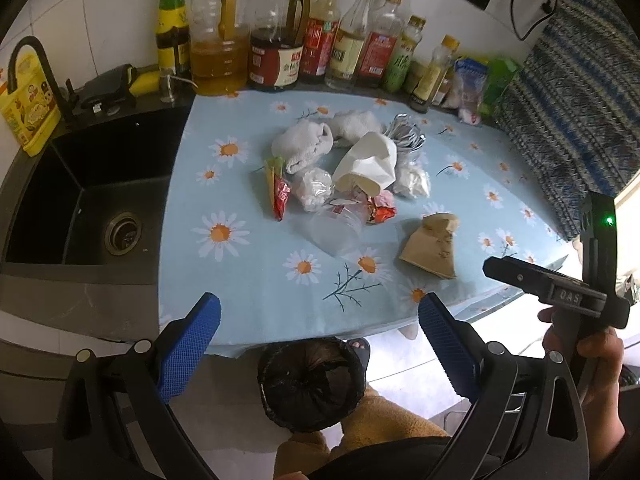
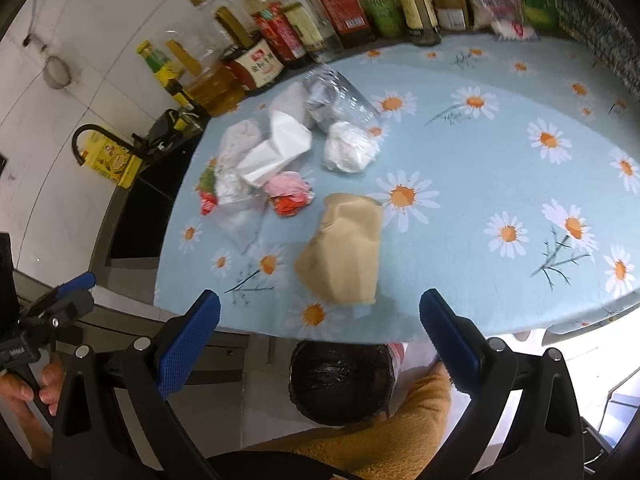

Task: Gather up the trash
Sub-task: 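Reach the right tool to the brown paper bag and grasp it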

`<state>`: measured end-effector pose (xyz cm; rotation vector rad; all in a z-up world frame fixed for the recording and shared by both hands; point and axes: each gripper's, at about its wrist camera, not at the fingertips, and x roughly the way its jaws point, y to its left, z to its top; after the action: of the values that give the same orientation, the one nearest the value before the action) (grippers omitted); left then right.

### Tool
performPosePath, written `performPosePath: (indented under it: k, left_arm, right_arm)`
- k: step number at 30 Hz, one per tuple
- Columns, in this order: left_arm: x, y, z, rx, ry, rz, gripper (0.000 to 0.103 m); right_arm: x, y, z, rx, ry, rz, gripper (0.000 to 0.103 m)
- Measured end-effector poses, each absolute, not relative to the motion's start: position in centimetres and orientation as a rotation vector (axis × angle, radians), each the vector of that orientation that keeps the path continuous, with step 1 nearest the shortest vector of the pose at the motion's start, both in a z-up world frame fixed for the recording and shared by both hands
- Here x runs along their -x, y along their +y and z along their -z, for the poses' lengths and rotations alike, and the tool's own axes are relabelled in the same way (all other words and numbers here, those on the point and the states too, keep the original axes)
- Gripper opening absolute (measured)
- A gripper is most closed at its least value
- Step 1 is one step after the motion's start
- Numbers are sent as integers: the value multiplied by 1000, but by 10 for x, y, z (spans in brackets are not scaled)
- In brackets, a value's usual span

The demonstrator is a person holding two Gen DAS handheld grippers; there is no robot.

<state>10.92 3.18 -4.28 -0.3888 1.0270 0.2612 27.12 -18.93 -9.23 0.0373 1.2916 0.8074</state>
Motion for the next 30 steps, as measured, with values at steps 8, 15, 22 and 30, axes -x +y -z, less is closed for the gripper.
performPosePath:
  k: [8,15,22,30]
  left_arm:
    - [-134,36,69,413,1094,-277,96]
    - [-138,37,83,432,1134,-291,96]
    - [-136,42,90,444,1148,-311,96]
    - [-134,44,90,445,1144,-311,96]
  right_arm:
    - [-300,-163,128,-28,1389,-859,88]
    - [-316,-149,149,-50,1440,-851,84]
    - [-330,-138,153,-75,1432,-848,73]
    - [-329,-133,151,-16,1412,-832,49]
